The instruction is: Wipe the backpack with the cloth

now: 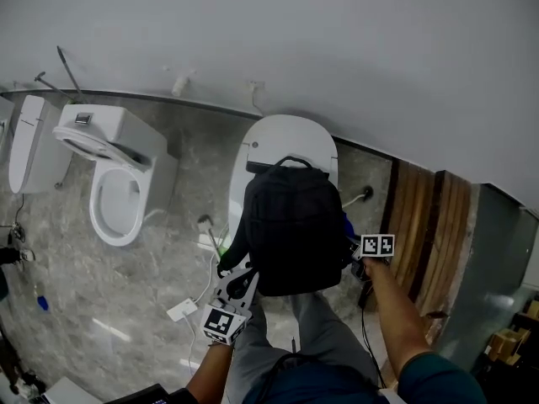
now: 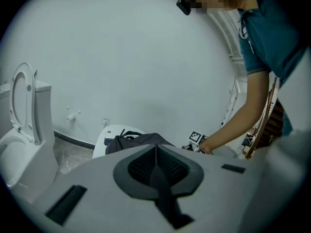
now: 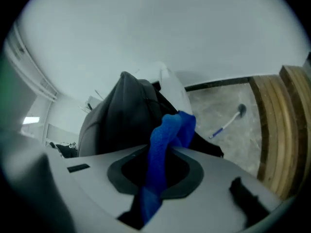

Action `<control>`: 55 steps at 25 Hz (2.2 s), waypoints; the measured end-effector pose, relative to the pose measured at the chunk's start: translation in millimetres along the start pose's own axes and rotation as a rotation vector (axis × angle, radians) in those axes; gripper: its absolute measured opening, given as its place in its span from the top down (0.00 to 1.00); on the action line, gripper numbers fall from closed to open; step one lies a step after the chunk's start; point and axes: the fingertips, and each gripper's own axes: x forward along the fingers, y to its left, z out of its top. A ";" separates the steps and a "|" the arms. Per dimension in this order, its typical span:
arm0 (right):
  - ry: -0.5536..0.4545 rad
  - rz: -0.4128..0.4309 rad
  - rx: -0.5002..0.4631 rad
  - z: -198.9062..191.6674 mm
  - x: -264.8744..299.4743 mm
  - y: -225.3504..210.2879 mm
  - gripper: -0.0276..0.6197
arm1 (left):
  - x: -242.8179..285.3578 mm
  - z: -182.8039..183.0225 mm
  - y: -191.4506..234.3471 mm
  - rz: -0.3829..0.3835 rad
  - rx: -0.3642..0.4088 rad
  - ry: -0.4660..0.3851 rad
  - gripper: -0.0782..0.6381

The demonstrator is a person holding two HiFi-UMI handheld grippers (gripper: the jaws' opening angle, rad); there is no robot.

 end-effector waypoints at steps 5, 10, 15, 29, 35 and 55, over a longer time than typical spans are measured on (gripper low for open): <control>0.171 -0.067 0.235 -148.7 -15.8 -41.6 0.88 | -3.9 2.5 -7.6 -0.003 0.009 -0.013 0.87; -0.070 0.030 0.592 -159.0 -23.9 -40.0 0.88 | -3.8 1.3 -5.1 0.002 0.009 -0.013 0.87; -0.338 0.267 0.518 -101.3 -57.1 20.6 0.88 | -5.3 -0.6 -6.1 0.000 0.004 -0.013 0.87; 0.050 0.098 -0.428 -17.8 20.2 198.2 0.88 | -5.2 87.4 7.7 -0.021 0.085 -0.142 0.87; 0.141 0.204 -0.464 -39.7 38.8 318.3 0.88 | -77.6 142.2 7.5 0.027 0.156 -0.206 0.87; -0.896 0.214 -0.800 -55.8 -307.1 553.6 0.88 | -250.4 157.0 -55.6 -0.100 0.247 -0.261 0.87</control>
